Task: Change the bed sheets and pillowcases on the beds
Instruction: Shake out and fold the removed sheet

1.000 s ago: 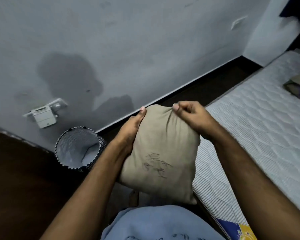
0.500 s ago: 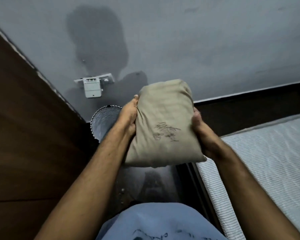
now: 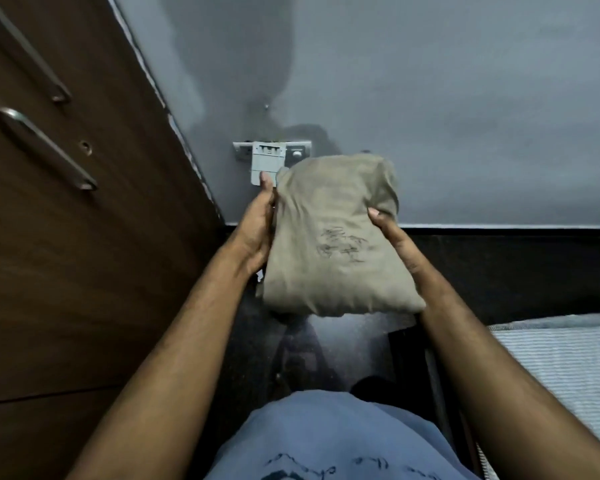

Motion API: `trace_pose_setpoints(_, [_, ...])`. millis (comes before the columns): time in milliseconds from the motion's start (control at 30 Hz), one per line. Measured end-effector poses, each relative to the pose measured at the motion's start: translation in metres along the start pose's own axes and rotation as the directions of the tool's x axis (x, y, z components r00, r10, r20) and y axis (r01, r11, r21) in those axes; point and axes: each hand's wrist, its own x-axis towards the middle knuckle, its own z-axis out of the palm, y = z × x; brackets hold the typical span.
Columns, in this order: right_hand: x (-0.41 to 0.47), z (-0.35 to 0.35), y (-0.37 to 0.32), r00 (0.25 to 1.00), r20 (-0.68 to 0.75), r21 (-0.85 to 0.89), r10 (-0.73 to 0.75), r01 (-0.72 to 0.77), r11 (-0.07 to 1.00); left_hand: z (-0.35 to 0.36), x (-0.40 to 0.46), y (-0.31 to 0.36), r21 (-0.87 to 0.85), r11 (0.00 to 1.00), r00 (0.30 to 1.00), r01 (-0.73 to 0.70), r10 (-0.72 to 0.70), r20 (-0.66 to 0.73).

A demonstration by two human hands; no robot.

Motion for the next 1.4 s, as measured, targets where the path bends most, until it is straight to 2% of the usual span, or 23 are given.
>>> trace_pose_setpoints(67, [0.029, 0.005, -0.006, 1.0, 0.006, -0.028, 0.029, -0.029, 0.999, -0.029, 0.004, -0.008, 0.114, 0.993, 0.999, 0.016, -0.012, -0.035])
trace_pose_setpoints(100, [0.041, 0.005, -0.007, 0.998, 0.01, -0.042, 0.06, -0.059, 0.997, -0.037, 0.003, -0.016, 0.108, 0.993, 0.999, 0.051, -0.049, -0.021])
trace_pose_setpoints(167, [0.072, 0.007, -0.005, 0.995, 0.034, -0.075, 0.099, -0.096, 0.993, -0.044, 0.006, -0.032, 0.012, 0.999, 0.999, 0.049, -0.049, -0.007])
trace_pose_setpoints(267, [0.107, 0.014, 0.004, 0.984, 0.088, -0.117, 0.158, -0.148, 0.982, -0.046, 0.02, -0.052, -0.067, 0.997, 0.988, 0.024, -0.034, -0.152])
trace_pose_setpoints(367, [0.14, 0.017, 0.011, 0.963, 0.172, -0.06, 0.207, -0.199, 0.978, -0.055, 0.044, -0.061, -0.14, 0.983, 0.961, 0.115, -0.146, -0.234])
trace_pose_setpoints(467, [0.184, -0.002, 0.02, 0.954, 0.093, -0.104, 0.286, -0.277, 0.955, -0.067, 0.073, -0.069, -0.163, 0.966, 0.922, 0.202, -0.243, -0.302])
trace_pose_setpoints(567, [0.242, -0.037, 0.031, 0.957, -0.073, -0.2, 0.282, -0.291, 0.936, -0.079, 0.113, -0.078, -0.11, 0.973, 0.905, 0.205, -0.231, -0.356])
trace_pose_setpoints(633, [0.264, -0.049, 0.028, 0.947, -0.151, -0.371, 0.282, -0.319, 0.872, -0.088, 0.137, -0.083, -0.059, 0.981, 0.901, 0.185, -0.194, -0.388])
trace_pose_setpoints(700, [0.278, -0.052, 0.022, 0.955, -0.243, -0.526, 0.17, -0.277, 0.804, -0.097, 0.157, -0.093, -0.012, 0.983, 0.894, 0.183, -0.171, -0.414])
trace_pose_setpoints(767, [0.283, -0.056, 0.024, 0.94, -0.192, -0.49, 0.281, -0.34, 0.803, -0.105, 0.168, -0.105, 0.0, 0.979, 0.877, 0.206, -0.185, -0.444])
trace_pose_setpoints(833, [0.286, -0.059, 0.029, 0.876, -0.143, -0.512, 0.46, -0.463, 0.723, -0.112, 0.174, -0.121, -0.035, 0.973, 0.85, 0.229, -0.218, -0.48])
trace_pose_setpoints(900, [0.291, -0.071, 0.042, 0.847, -0.141, -0.588, 0.512, -0.488, 0.645, -0.112, 0.176, -0.134, -0.098, 0.96, 0.813, 0.262, -0.275, -0.514])
trace_pose_setpoints(1000, [0.299, -0.084, 0.06, 0.899, -0.127, -0.62, 0.42, -0.402, 0.673, -0.113, 0.178, -0.157, -0.178, 0.947, 0.766, 0.267, -0.321, -0.557])
trace_pose_setpoints(1167, [0.315, -0.085, 0.078, 0.922, -0.132, -0.556, 0.363, -0.372, 0.743, -0.129, 0.203, -0.171, -0.124, 0.969, 0.721, 0.216, -0.244, -0.649])
trace_pose_setpoints(1267, [0.33, -0.084, 0.076, 0.933, -0.149, -0.529, 0.329, -0.356, 0.77, -0.128, 0.222, -0.147, 0.005, 0.963, 0.742, 0.268, -0.203, -0.639])
trace_pose_setpoints(1400, [0.359, -0.083, 0.069, 0.979, -0.116, -0.614, 0.17, -0.205, 0.762, -0.135, 0.254, -0.135, 0.099, 0.964, 0.784, 0.247, -0.139, -0.605])
